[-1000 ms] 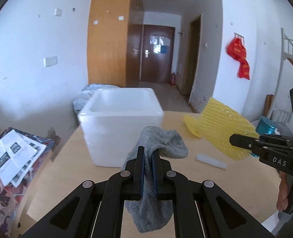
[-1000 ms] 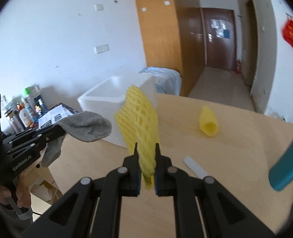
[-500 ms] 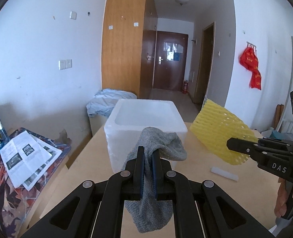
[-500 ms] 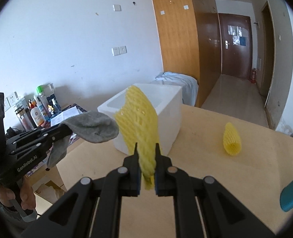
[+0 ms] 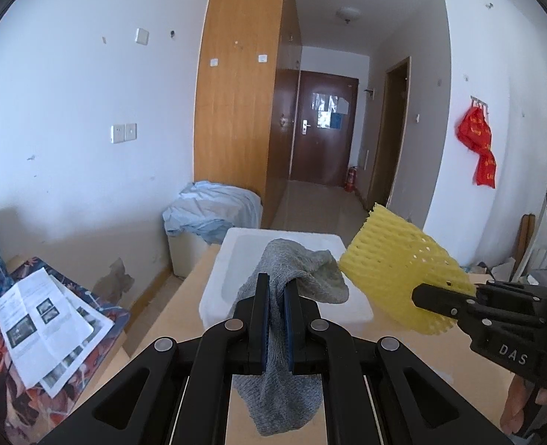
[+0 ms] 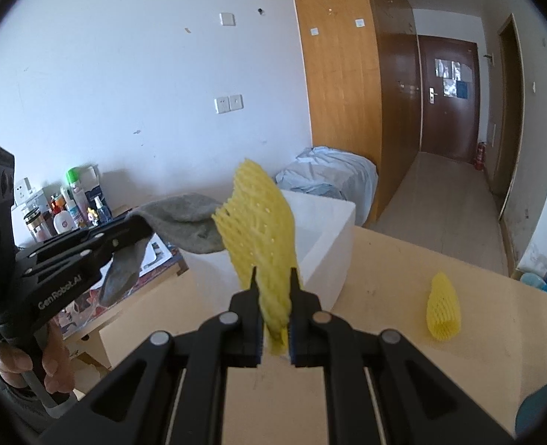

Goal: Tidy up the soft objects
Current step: 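Carry sock in left tool while right tool carries yellow sleeve toward foam box, then lower the grey sock into the white foam box and open the left tool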

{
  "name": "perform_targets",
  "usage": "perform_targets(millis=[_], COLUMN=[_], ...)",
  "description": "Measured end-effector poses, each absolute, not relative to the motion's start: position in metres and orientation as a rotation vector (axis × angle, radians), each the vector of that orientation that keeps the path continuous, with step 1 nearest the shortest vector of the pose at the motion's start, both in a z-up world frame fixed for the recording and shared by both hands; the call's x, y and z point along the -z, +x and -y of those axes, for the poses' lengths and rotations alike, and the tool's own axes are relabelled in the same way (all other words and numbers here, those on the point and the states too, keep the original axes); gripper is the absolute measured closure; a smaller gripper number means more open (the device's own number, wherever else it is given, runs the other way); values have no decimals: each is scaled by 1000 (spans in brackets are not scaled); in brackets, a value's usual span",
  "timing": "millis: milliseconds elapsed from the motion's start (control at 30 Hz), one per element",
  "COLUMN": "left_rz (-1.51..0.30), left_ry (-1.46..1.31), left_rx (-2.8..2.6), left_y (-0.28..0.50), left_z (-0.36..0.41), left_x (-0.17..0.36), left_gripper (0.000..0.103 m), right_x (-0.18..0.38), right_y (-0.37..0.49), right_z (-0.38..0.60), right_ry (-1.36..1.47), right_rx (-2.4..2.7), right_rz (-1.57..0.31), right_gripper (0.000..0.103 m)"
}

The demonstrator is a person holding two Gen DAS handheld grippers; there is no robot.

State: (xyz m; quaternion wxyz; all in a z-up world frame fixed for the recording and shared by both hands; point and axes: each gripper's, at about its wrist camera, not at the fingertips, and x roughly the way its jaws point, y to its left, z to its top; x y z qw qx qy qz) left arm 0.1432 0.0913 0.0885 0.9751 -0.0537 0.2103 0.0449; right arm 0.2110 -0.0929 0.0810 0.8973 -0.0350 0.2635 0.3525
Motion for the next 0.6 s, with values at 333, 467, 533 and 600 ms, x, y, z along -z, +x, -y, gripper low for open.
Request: perform_targets(millis=[333, 467, 533, 600], left_rz=[-472, -476, -479, -471], left_ry=[-126, -120, -121, -128], left_rx=[-62, -52, -53, -60], left_y=[194, 213, 223, 230], left_z=[-96, -95, -95, -96], left_x=[-82, -82, -83, -83], left_gripper=[96, 96, 96, 96], right_x=[-81, -82, -83, -82], right_y=[242, 245, 248, 249], right_z=[90, 96, 98, 98], right_ry=[-62, -53, -50, -49], right_rx=[-720, -719, -717, -715], right_rz=[-566, -565, -566, -571], right_gripper=[90, 90, 90, 90])
